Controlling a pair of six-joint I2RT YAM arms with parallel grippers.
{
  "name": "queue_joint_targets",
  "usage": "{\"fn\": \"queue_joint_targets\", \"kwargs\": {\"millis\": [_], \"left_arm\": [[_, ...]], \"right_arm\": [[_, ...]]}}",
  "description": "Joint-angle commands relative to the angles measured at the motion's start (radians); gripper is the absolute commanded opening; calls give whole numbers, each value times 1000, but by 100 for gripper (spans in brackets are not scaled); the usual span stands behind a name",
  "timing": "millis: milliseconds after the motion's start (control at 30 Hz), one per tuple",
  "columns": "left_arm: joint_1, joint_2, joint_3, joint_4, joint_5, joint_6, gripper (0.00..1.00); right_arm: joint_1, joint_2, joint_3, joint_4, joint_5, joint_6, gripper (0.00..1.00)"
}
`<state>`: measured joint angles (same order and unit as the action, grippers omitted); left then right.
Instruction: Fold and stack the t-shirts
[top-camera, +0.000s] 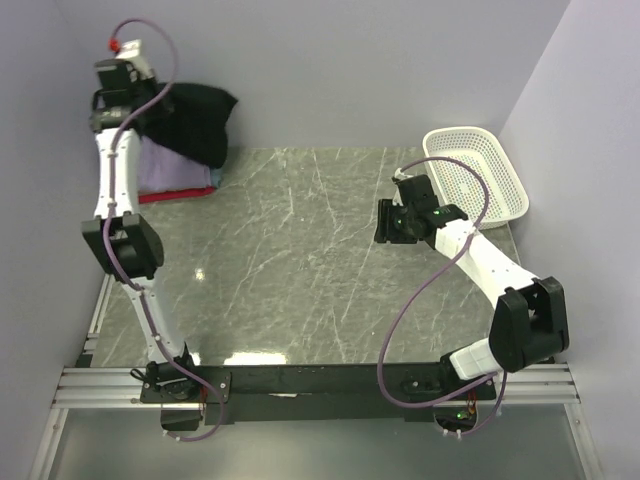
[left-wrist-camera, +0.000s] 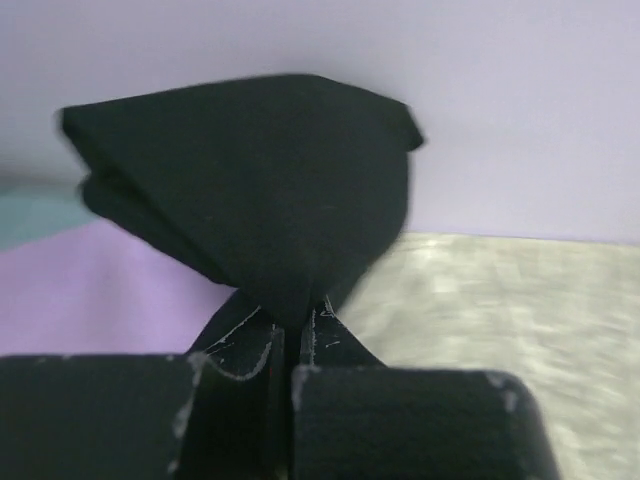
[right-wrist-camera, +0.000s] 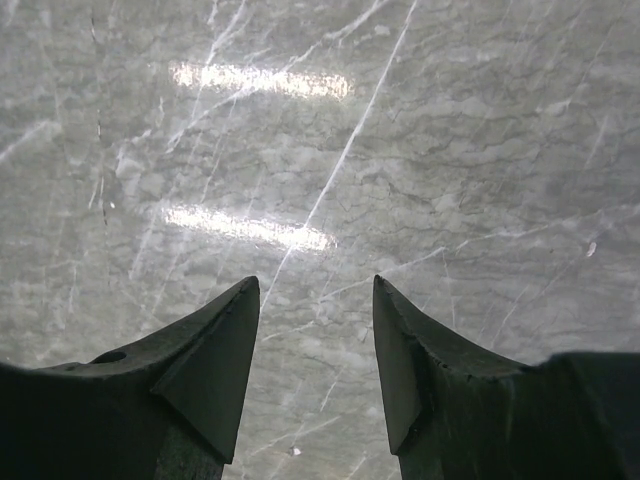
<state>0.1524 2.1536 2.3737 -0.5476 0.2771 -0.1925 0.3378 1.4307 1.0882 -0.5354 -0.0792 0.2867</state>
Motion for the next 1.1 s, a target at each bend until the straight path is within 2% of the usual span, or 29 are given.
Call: {"fn": "queue_joint_targets", "kwargs": {"millis": [0,100,167,267,333,367,400,533,600,833,933,1000,1033,1067], "left_arm": [[96,-9,-59,-37,-45,47,1],[122,-37,-151,14,-159,56,1],[144,-66,-241,87,-180,35,1],[162,-67,-295,115,-248,34,1],[167,-58,-303,126,-274,42,25],[167,-48,-306,129,-274,50,52],[167,-44,-307,147,-311,47,97],[167,-75,-327,178,-348,21,99],[167,-139,-353,193,-336,2,99],[133,-398,-415,258,-119,-108,100],[72,-524,-516,281,-35,-136,99],[10,-630,-654,334,23,-150,99],[-20,-667,-704,343,7,-168,100],[-102,-745,-817,380,-4,-167,99]], "right_arm": [[-5,28,42,32,-14,-1,56],[-3,36,42,34,-17,-1,56],[-3,36,41,34,-19,-1,56],[-5,39,33,32,-22,-1,56],[-5,36,29,34,-24,-4,56],[-5,31,26,34,-24,-6,56],[-3,31,21,34,-25,-7,56],[-5,28,6,40,-28,-7,56],[-5,28,-1,48,-40,-1,56],[-5,34,-7,71,-79,8,56],[-5,24,-16,89,-93,11,56],[-3,20,-19,97,-99,15,56],[-6,17,-19,97,-99,16,56],[-5,14,-17,95,-100,16,56]]}}
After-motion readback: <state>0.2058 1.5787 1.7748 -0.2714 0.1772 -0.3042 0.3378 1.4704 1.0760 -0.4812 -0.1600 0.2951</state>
